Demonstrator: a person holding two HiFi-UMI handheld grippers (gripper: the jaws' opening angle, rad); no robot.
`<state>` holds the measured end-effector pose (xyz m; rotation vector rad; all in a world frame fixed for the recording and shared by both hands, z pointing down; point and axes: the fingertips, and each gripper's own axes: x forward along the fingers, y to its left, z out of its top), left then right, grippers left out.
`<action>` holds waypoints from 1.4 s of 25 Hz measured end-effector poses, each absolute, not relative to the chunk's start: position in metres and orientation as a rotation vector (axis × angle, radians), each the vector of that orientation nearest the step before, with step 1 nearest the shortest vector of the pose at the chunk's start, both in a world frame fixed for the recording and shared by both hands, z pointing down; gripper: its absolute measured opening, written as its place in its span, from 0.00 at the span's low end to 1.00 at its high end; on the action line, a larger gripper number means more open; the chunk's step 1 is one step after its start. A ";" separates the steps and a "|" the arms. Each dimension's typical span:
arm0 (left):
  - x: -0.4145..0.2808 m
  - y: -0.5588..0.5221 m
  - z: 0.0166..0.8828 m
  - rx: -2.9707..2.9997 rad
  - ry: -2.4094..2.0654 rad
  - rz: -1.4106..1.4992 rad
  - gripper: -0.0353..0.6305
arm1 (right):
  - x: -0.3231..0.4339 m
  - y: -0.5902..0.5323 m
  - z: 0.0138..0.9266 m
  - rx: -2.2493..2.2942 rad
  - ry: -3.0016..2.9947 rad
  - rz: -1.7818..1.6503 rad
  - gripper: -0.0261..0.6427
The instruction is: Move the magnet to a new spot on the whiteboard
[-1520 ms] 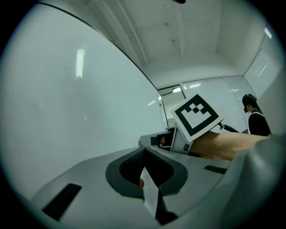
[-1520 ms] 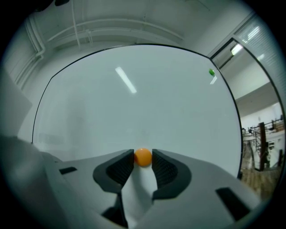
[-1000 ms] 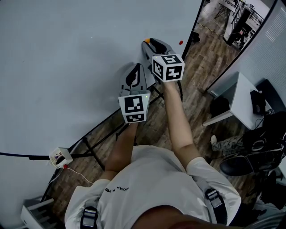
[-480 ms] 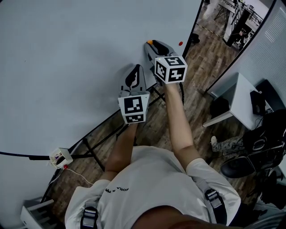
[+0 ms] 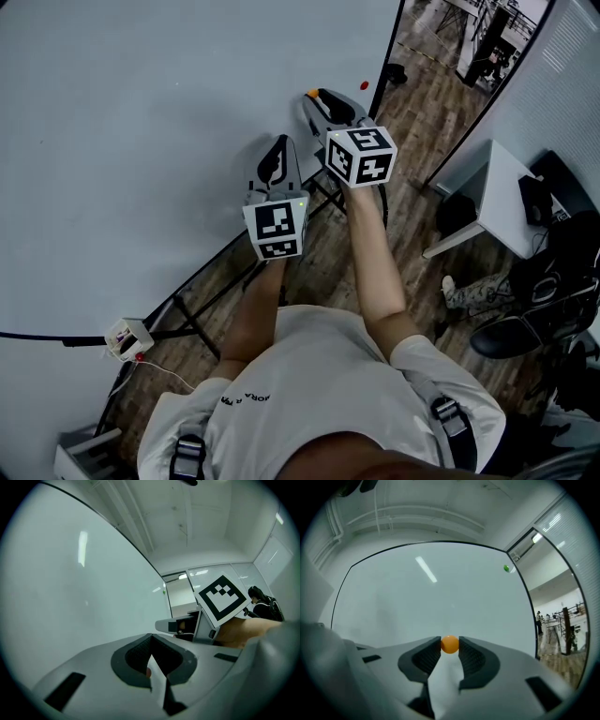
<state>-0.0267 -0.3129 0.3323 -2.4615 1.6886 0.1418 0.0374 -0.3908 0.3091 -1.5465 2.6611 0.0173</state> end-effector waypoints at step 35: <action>0.003 -0.285 0.320 -2.525 1.574 0.155 0.06 | 0.072 -0.320 0.311 -1.683 2.565 0.049 0.23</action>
